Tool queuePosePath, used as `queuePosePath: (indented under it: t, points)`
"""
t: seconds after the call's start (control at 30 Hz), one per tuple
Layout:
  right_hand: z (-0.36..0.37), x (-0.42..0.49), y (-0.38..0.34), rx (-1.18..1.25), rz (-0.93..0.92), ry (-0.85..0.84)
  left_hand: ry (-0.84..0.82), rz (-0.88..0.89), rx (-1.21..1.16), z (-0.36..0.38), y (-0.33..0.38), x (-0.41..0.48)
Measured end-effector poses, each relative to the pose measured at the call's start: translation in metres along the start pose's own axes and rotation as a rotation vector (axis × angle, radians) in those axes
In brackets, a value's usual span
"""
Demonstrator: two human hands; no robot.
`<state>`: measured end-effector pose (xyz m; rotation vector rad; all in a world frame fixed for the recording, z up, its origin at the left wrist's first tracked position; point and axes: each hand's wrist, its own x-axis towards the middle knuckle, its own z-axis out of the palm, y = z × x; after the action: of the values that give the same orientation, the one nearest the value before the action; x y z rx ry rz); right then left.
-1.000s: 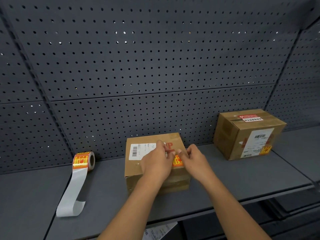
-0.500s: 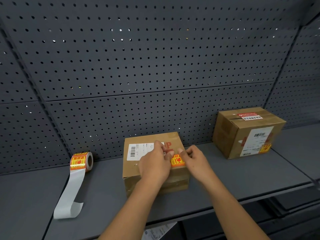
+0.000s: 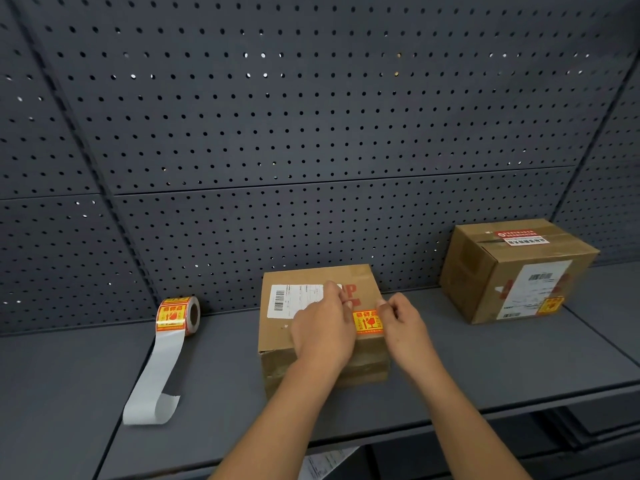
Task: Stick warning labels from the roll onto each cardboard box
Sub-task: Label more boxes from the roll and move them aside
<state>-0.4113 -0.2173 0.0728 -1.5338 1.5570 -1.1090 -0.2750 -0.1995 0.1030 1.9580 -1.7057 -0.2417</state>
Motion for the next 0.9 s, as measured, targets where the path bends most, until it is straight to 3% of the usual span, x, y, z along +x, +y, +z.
queuePosePath:
  t: [0.1,0.2,0.27,0.4,0.47,0.57,0.73,0.9]
  points:
    - [-0.002,-0.001,0.0,-0.023,0.008,0.012,-0.028,0.038,-0.051,-0.006,-0.003,-0.003]
    - [-0.009,0.002,0.001,-0.023,0.042,-0.006,-0.154,-0.031,-0.421,-0.023,-0.009,0.0]
    - [-0.013,0.001,0.0,-0.008,0.034,0.003,-0.116,-0.064,-0.584,-0.039,-0.022,0.0]
    - [-0.021,0.0,-0.011,0.093,-0.043,0.188,0.173,-0.039,-0.399,-0.06,-0.07,-0.001]
    - [-0.022,0.006,-0.014,0.106,-0.057,0.196,0.206,-0.095,-0.294,-0.06,-0.095,0.003]
    - [-0.017,0.022,-0.017,-0.01,0.036,0.056,0.042,-0.292,-0.325,-0.055,-0.119,0.014]
    - [-0.005,0.028,-0.018,0.027,0.172,-0.164,-0.334,-0.531,-0.859,-0.044,-0.113,0.003]
    - [0.0,0.024,-0.011,0.155,0.158,-0.19,-0.34,-0.482,-0.965,-0.038,-0.104,-0.002]
